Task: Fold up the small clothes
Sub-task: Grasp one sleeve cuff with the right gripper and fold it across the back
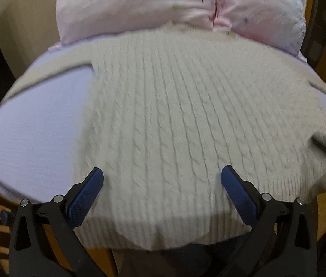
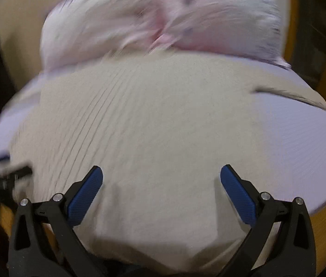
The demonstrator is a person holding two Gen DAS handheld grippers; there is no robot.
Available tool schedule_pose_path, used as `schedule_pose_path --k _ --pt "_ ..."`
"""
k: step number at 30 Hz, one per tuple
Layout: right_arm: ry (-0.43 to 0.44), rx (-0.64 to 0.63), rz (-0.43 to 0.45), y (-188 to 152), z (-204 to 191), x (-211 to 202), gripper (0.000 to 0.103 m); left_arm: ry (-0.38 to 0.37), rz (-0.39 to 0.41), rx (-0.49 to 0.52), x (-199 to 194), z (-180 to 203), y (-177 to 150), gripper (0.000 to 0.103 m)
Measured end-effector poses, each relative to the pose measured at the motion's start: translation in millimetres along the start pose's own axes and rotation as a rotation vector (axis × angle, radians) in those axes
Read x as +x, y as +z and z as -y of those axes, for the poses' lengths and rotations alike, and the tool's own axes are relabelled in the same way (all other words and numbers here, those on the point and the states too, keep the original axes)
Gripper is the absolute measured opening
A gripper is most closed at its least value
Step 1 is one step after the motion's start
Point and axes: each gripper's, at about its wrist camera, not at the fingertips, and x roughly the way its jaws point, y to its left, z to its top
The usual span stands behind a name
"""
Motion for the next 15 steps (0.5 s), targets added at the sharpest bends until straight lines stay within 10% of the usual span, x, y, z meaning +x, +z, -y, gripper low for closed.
schedule_pose_path --k 5,9,15 --pt "-0.065 0.375 0.125 55 141 -16 0.099 0.062 0.217 -0.001 -20 -27 24 0.102" --pt "-0.135 0.596 0.099 88 244 9 0.065 0.028 0.216 -0.030 -4 -50 50 0.102" --pt "-0.227 0.889 0.069 106 347 47 0.055 -0.309 0.243 -0.301 16 -112 66 0.102"
